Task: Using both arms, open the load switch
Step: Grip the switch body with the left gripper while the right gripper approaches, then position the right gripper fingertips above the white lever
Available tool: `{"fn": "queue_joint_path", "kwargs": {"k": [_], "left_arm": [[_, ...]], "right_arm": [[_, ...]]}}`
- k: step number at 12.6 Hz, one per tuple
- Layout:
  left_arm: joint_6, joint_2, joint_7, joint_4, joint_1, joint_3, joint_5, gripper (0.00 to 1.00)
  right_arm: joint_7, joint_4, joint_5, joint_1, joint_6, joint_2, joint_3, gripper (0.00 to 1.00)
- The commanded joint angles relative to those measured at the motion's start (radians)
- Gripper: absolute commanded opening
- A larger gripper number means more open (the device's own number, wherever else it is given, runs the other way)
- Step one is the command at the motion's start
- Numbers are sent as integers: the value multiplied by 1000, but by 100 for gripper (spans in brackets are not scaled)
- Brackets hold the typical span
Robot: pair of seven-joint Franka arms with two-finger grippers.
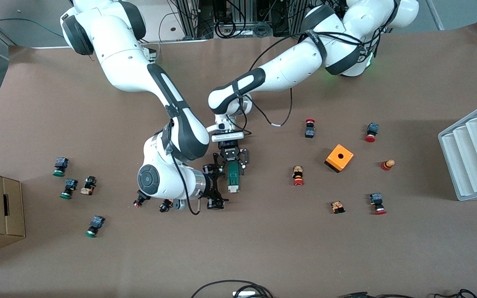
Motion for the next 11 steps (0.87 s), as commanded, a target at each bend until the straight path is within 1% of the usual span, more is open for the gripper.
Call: {"fn": "queue_joint_path", "kwargs": {"k": [1, 2, 3, 4, 5, 6, 10, 11], "left_arm": [[-6, 16, 9, 34, -16, 7, 13, 79], [-6, 16, 12, 34, -16, 7, 13, 90], [-6, 15, 9, 32, -18, 7, 11, 97], [-4, 12, 7, 29, -18, 7, 8, 99], [-4, 9, 4, 23, -20, 5, 1, 99], [-4, 6, 3, 20, -24, 5, -3, 99], [-10, 5, 0, 17, -32, -4, -39, 99], [-16, 4, -2, 17, -33, -13, -44, 99]], "right_arm": [[17, 52, 27, 56, -11, 80, -74, 95], [20, 94, 27, 83, -11, 118, -110, 94], [38, 131, 29, 100, -6, 158, -131, 91], [52, 154, 29, 102, 8, 177, -136, 86], [55, 158, 31, 106, 20, 183, -136, 83], [57, 159, 32, 111, 37, 191, -135, 74], [87, 178, 34, 114, 60, 219, -131, 70], [91, 178, 34, 116, 58, 219, -130, 64]]}}
